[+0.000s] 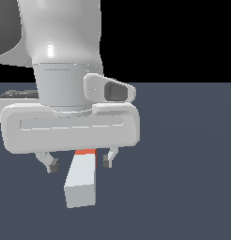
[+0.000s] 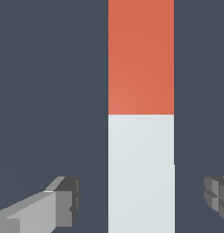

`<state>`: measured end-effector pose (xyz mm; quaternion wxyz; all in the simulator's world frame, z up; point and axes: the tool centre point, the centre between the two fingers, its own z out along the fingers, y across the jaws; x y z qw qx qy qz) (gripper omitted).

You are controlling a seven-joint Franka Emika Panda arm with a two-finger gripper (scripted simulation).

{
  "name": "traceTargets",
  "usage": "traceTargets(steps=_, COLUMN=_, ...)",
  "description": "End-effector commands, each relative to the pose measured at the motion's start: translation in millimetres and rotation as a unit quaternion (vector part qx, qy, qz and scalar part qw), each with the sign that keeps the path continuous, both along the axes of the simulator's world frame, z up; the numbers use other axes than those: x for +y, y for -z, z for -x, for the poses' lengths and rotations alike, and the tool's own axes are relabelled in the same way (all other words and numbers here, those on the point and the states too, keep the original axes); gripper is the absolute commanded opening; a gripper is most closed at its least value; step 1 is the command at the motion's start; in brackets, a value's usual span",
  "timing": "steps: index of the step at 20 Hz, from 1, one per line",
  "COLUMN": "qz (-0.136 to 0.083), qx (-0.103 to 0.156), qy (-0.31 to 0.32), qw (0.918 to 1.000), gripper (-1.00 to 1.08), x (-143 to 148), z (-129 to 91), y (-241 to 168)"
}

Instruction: Insert the peg into the horizontal hole in a box.

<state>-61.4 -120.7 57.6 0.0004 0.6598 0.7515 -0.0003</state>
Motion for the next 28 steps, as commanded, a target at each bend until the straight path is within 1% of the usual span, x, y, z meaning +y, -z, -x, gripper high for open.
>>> traceTargets(steps=1, qz=0.000, qx=0.000, qy=-0.001, qw=1.0000, gripper=1.00, x=-1, z=1, y=13)
traceTargets(steps=5, qz=0.000, qx=0.000, qy=-0.001, qw=1.0000, gripper=1.00, x=-2, z=1, y=29)
traceTargets(steps=10, qz=0.000, qx=0.000, qy=-0.002, qw=1.0000, gripper=1.00, x=-2, z=0, y=35)
traceTargets(steps=11, qz=0.000, qx=0.000, qy=-0.002, qw=1.0000, gripper=-1.00, x=-2, z=0, y=35)
traceTargets(steps=23, qz=-0.001, qx=0.000, qy=0.000, qw=1.0000, gripper=-1.00, x=-1, z=0, y=35)
traceTargets(steps=28, qz=-0.001, qx=0.000, qy=0.010, qw=1.0000, gripper=-1.00, x=7, z=4, y=32)
